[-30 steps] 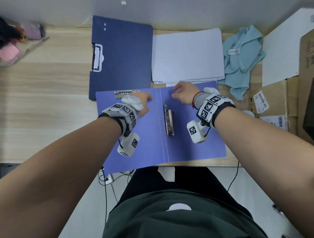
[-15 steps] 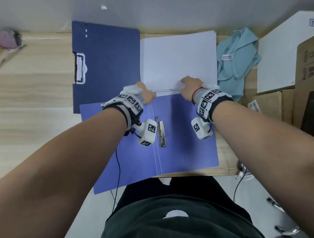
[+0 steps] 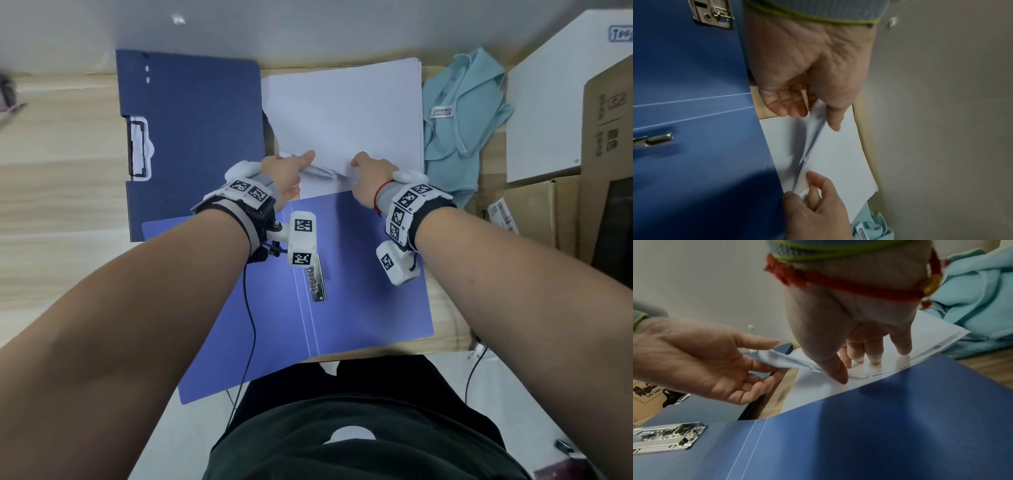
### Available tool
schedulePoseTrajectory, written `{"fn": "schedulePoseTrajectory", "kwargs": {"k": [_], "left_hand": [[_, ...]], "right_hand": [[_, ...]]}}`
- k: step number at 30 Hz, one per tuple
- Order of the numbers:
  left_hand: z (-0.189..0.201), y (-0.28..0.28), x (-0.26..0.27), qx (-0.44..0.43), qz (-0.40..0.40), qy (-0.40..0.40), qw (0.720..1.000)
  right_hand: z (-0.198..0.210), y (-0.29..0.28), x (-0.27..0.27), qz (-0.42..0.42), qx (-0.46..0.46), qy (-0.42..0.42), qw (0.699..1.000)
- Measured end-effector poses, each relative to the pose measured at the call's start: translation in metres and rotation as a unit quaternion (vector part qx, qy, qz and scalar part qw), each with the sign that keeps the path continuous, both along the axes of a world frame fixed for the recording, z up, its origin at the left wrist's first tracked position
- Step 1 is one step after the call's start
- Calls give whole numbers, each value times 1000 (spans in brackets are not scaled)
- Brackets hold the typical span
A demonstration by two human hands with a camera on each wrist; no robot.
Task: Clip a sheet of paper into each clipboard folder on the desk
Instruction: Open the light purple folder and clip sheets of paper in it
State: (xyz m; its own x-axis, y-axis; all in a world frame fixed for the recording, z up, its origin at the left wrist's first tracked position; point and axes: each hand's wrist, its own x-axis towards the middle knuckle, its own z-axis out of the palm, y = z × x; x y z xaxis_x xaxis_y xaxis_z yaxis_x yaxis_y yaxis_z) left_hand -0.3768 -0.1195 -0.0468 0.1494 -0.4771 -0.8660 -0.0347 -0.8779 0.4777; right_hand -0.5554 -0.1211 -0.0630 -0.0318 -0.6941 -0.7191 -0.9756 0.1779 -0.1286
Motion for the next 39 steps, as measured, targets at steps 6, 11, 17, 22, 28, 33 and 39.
{"fn": "schedulePoseTrajectory", "kwargs": {"k": [6,11,17,22,28,33,39], "left_hand": [[19,-3,-9,-51,24,-6,998],[47,-8,-21,-94,25,58,994],[98,-3,-36,-160,-10,79,984],[120,10,-33,-171,-20,78,982],[124,24,-13,-194,-33,-80,977],[138,42,17,-225,-6,-101,969],[144,60,31,-247,-80,-102,960]], "right_hand": [[-3,2,-4,-20,5,-50,999],[7,5,-14,-52,-56,-97,992],[35,6,-22,-71,-177,-124,974],[71,25,1,-13,-229,-143,963],[93,51,33,65,-176,-237,953],[97,56,6,-85,-245,-266,928],[105,58,-30,-289,-215,-385,850]]}}
